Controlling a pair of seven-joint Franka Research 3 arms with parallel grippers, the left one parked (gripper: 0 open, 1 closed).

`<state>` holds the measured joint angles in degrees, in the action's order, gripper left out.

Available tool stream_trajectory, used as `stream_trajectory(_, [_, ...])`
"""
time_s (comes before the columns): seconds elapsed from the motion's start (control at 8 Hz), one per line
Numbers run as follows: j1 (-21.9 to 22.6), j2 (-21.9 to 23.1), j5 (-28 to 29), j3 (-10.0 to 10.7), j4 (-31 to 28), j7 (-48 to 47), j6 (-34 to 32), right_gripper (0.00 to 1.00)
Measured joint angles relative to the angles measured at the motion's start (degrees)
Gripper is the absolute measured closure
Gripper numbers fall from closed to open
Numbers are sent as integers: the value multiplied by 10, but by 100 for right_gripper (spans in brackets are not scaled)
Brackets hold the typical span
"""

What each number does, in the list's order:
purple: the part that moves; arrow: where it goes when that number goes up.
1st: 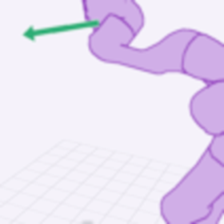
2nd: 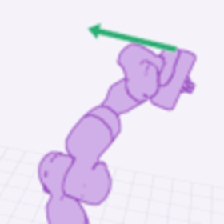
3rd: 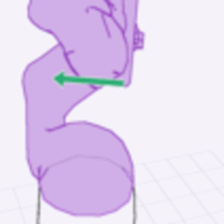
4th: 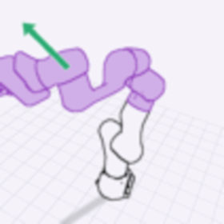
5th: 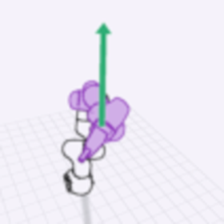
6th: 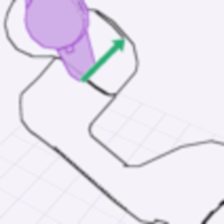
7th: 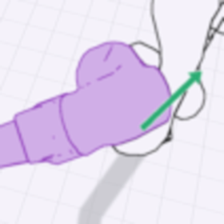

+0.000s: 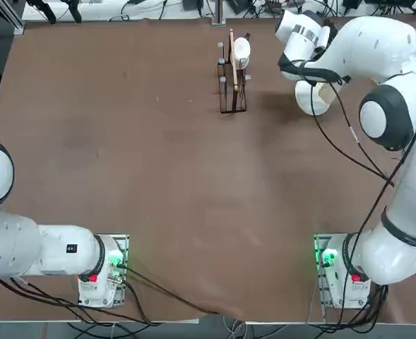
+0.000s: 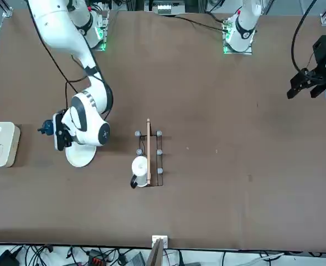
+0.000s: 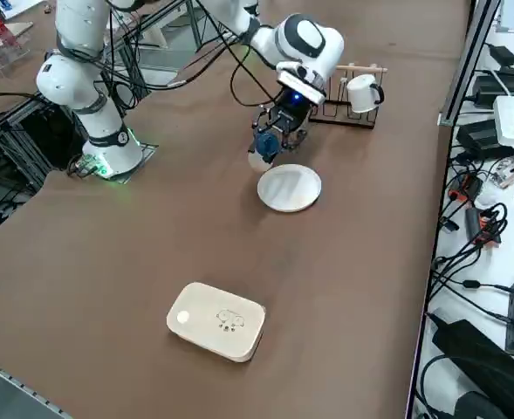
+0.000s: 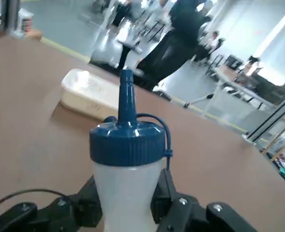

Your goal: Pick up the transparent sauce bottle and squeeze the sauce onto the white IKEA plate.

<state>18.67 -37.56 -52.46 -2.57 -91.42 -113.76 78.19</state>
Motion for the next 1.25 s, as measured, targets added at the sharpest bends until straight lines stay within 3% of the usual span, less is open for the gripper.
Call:
stream_trajectory(0.25, [-1,-8,-23,18,1,-52,-45,52])
stream_trajectory(0.62, [-19,-19,-26,68,-12,-180,-75,52])
stream_trajectory(1.0, [-97,-27,-37,74,-62,-278,-57,52])
stream_trajectory(1.25, [-134,-10,-67,76,-137,-334,-20,52])
